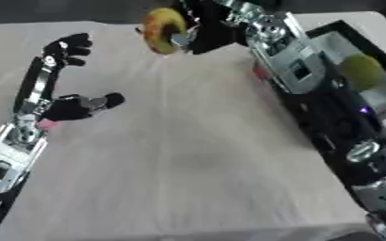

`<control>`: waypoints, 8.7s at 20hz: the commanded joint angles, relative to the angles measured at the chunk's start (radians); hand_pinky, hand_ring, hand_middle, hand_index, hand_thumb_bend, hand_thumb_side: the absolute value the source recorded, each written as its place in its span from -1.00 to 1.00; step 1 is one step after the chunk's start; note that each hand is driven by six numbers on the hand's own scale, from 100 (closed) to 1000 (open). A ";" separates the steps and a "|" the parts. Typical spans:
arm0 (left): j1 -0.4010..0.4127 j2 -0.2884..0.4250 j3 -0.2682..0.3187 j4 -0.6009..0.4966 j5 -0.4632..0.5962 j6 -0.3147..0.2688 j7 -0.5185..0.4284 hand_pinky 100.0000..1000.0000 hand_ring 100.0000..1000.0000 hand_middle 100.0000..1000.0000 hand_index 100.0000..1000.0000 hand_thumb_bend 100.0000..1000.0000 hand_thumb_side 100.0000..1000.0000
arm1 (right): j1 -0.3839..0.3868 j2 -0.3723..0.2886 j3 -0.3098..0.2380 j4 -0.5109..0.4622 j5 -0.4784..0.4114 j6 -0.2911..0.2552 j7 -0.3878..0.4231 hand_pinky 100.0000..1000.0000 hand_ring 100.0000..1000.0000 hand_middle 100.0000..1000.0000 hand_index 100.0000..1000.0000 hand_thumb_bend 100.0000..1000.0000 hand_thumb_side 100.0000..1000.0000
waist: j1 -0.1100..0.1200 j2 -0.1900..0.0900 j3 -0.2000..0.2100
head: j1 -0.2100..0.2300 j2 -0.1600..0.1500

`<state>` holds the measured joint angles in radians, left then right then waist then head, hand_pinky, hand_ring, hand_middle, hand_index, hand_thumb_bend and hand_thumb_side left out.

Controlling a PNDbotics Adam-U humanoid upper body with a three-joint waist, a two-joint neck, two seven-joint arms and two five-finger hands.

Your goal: Pick up the objects with one hand, pass them to the other hand, and then place them into the box on the other side of the table.

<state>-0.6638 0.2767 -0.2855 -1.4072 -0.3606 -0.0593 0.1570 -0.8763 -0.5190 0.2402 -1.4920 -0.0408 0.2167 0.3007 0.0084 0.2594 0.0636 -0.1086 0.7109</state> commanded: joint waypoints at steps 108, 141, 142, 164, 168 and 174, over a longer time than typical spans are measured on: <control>-0.046 -0.022 0.033 0.046 0.124 -0.002 0.076 0.34 0.25 0.08 0.08 -1.00 -0.55 | -0.103 0.035 0.028 -0.019 0.182 -0.140 0.203 0.85 0.88 0.86 0.88 -1.00 -0.74 | -0.008 -0.031 0.028 | 0.010 -0.012; -0.080 -0.110 -0.068 0.014 0.028 -0.193 0.018 0.34 0.26 0.08 0.08 -1.00 -0.61 | -0.050 -0.013 0.137 -0.163 0.109 -0.142 0.321 0.86 0.90 0.89 0.92 -1.00 -0.68 | -0.017 -0.015 0.039 | -0.012 -0.016; -0.080 -0.111 -0.072 0.010 0.030 -0.193 0.016 0.34 0.26 0.08 0.08 -1.00 -0.61 | -0.052 -0.010 0.139 -0.157 0.112 -0.143 0.317 0.86 0.90 0.89 0.92 -1.00 -0.68 | -0.017 -0.015 0.040 | -0.013 -0.016; -0.099 -0.149 -0.095 0.014 0.018 -0.204 0.013 0.34 0.25 0.08 0.12 -1.00 -0.60 | -0.082 0.048 0.170 -0.097 0.127 -0.128 0.309 0.84 0.84 0.71 0.77 -1.00 -0.69 | -0.020 -0.004 0.051 | -0.022 -0.022; -0.103 -0.151 -0.100 0.009 0.016 -0.223 0.016 0.34 0.25 0.08 0.15 -1.00 -0.60 | -0.092 0.052 0.175 -0.088 0.123 -0.111 0.273 0.81 0.71 0.46 0.58 -1.00 -0.96 | -0.019 -0.004 0.052 | -0.024 -0.023; -0.106 -0.156 -0.106 0.008 0.011 -0.253 0.032 0.33 0.24 0.07 0.15 -1.00 -0.62 | -0.098 0.059 0.182 -0.051 0.131 -0.109 0.228 0.74 0.42 -0.11 0.14 -1.00 -1.00 | -0.020 -0.003 0.054 | -0.031 -0.029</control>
<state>-0.7437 0.1249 -0.3915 -1.3781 -0.3493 -0.3016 0.1827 -0.9560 -0.4579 0.4205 -1.5461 0.0845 0.1076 0.5371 -0.0128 0.2721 0.1167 -0.1356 0.6919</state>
